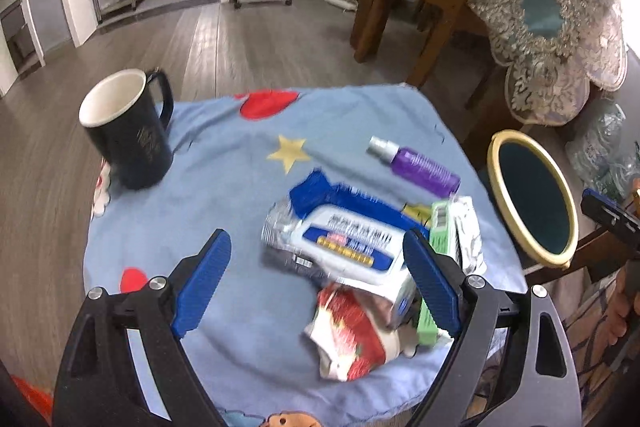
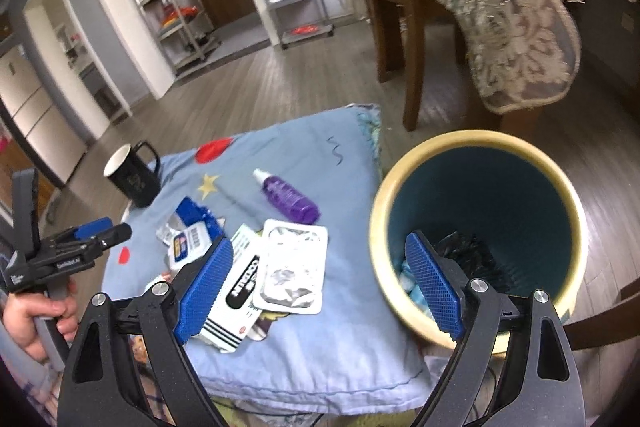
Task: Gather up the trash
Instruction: 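Move both open tools back over the trash pile, then grasp the red-white snack wrapper with the left tool while the right tool grasps the foil blister pack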
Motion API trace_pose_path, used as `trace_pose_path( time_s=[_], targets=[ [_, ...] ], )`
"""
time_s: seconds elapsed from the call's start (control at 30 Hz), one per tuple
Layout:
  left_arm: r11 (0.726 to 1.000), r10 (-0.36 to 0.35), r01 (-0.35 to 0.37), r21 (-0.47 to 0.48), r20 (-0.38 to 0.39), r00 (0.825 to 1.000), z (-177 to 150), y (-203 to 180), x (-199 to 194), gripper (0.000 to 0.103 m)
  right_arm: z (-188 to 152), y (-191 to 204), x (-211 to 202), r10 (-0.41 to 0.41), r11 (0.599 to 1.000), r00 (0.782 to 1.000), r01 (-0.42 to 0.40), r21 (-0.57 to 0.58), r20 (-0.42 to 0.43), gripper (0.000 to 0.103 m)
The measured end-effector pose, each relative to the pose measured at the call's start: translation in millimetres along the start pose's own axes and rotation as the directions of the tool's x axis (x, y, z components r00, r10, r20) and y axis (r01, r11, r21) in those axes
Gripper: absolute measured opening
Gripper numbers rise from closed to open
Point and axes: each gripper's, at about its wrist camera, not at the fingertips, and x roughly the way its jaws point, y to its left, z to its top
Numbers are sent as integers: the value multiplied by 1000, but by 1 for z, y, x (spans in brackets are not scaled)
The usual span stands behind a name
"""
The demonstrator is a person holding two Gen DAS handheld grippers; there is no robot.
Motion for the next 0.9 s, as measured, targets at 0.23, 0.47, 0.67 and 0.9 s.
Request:
trace_pose_path(
  time_s=[0.23, 0.47, 0.67, 0.9],
  targets=[
    [999, -7, 10, 37, -76, 997, -30, -5, 11, 70, -6, 9, 17, 11, 1000, 998, -12, -19, -67, 88],
    [999, -50, 53, 10, -202, 978, -49, 3, 37, 54, -13, 14, 38, 30, 999, 990, -31, -9, -138, 88],
    [997, -37, 52, 49, -273, 961, -61, 0, 54, 26, -18, 20, 68, 64, 998, 976, -64, 6, -207, 88],
    [999, -31, 42, 35, -263, 964, -61, 6, 47, 20, -25, 21, 104, 64, 998, 960, -61, 20, -271, 88]
  ],
)
